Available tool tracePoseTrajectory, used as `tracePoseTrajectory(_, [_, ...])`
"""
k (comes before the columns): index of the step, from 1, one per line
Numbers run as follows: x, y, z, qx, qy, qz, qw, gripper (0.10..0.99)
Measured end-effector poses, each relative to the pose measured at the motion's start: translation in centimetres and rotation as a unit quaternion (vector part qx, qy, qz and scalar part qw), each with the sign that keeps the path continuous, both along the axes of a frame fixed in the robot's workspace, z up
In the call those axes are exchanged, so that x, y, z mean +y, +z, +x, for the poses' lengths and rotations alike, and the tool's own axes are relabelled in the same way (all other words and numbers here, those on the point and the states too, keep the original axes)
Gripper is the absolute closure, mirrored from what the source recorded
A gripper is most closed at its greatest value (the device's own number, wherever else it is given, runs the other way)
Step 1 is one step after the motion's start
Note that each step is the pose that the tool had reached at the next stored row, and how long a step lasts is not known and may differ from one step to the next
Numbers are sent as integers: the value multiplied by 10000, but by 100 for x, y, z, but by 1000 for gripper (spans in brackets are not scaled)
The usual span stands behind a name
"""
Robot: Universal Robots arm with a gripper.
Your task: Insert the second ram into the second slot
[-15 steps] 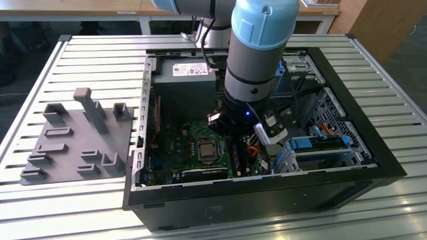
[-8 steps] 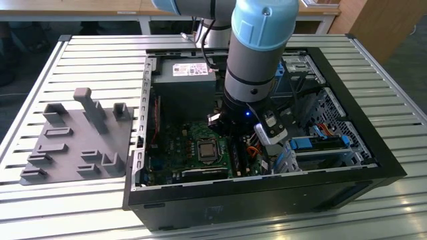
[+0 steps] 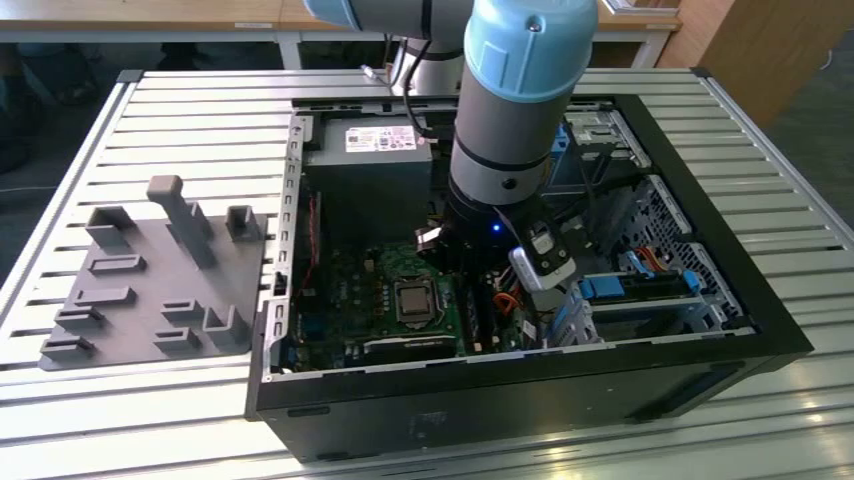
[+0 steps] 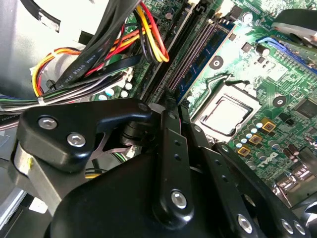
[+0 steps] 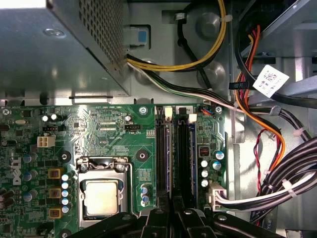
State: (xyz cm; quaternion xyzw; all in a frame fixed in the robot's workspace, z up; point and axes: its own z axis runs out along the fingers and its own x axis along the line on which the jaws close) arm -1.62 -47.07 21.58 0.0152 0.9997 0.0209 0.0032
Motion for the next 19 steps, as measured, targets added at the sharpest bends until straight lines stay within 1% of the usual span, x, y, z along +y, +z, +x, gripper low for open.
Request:
tracePoseTrajectory(9, [20, 5, 15, 0, 1, 0, 10000, 945])
tracePoseTrajectory(19, [26, -44, 14, 1, 1, -1, 10000, 945])
